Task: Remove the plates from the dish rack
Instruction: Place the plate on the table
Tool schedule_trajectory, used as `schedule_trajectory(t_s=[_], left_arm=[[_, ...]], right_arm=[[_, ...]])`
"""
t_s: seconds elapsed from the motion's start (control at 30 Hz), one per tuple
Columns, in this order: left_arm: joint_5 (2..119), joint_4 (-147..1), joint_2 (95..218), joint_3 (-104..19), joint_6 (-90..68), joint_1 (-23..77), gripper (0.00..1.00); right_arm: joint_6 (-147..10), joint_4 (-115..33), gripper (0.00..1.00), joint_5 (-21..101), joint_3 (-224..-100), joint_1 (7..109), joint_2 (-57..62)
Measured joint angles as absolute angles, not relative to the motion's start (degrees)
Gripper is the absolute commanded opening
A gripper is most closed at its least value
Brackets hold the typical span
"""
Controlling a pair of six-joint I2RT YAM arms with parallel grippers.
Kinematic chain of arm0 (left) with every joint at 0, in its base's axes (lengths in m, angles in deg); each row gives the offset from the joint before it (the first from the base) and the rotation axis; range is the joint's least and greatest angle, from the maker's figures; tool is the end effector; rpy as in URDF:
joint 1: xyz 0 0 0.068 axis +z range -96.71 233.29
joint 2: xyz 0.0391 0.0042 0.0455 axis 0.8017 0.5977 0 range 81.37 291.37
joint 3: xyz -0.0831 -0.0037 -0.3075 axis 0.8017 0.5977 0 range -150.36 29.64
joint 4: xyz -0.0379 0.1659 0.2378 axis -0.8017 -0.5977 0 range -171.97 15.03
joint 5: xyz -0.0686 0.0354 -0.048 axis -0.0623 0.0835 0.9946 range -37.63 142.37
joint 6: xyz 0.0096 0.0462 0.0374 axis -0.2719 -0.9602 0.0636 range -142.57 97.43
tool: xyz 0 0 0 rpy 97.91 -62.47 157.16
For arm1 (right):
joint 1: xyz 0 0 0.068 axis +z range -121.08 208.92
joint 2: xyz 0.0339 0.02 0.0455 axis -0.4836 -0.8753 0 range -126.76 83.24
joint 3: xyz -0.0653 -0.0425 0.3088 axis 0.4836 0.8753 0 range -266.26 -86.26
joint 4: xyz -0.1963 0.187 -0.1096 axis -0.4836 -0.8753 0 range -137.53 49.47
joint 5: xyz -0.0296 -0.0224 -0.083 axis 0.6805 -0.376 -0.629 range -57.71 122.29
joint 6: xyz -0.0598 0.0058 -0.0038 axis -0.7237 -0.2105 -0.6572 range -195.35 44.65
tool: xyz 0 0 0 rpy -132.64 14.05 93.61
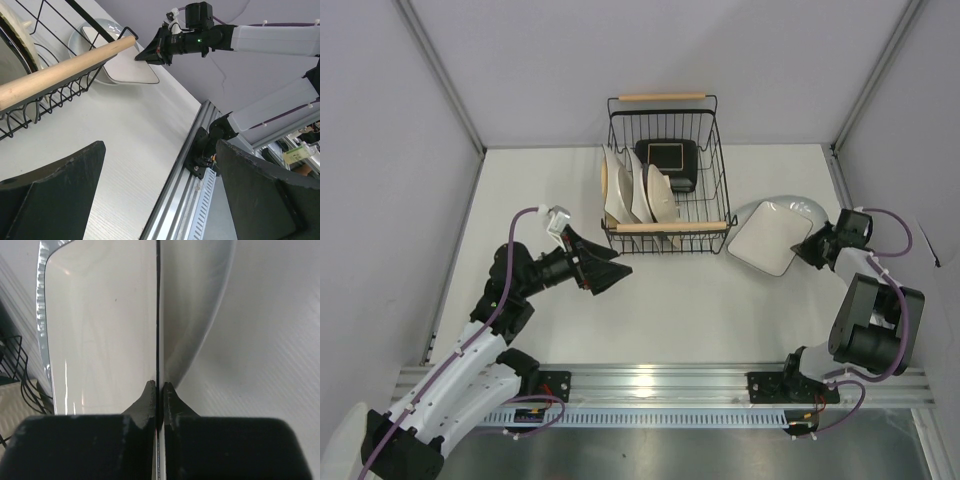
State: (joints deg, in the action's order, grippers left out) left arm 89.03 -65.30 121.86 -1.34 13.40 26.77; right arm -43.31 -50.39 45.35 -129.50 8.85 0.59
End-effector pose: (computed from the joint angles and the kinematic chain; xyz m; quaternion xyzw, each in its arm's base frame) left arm 0.1466 -0.1030 0.3292 0.1668 0.6863 -0.5385 0.4595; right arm 0.2942 -0.0969 0.2029 0.3736 0.8541 0.1420 0.3327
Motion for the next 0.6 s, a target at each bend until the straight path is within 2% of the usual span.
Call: schedule_trajectory(t_s=[0.27,0.6], left_arm=[[88.92,-65.30,121.86,-1.36,13.38,26.77,0.99],[88.73,-65.30,121.86,-1.56,13.38,26.77,1.00]], right_arm=[[-40.93,-46.94,0.00,47.30,-127.23,8.37,1.09],[-34.83,-45.78,0.00,42.38,-118.07,6.27,14.27]])
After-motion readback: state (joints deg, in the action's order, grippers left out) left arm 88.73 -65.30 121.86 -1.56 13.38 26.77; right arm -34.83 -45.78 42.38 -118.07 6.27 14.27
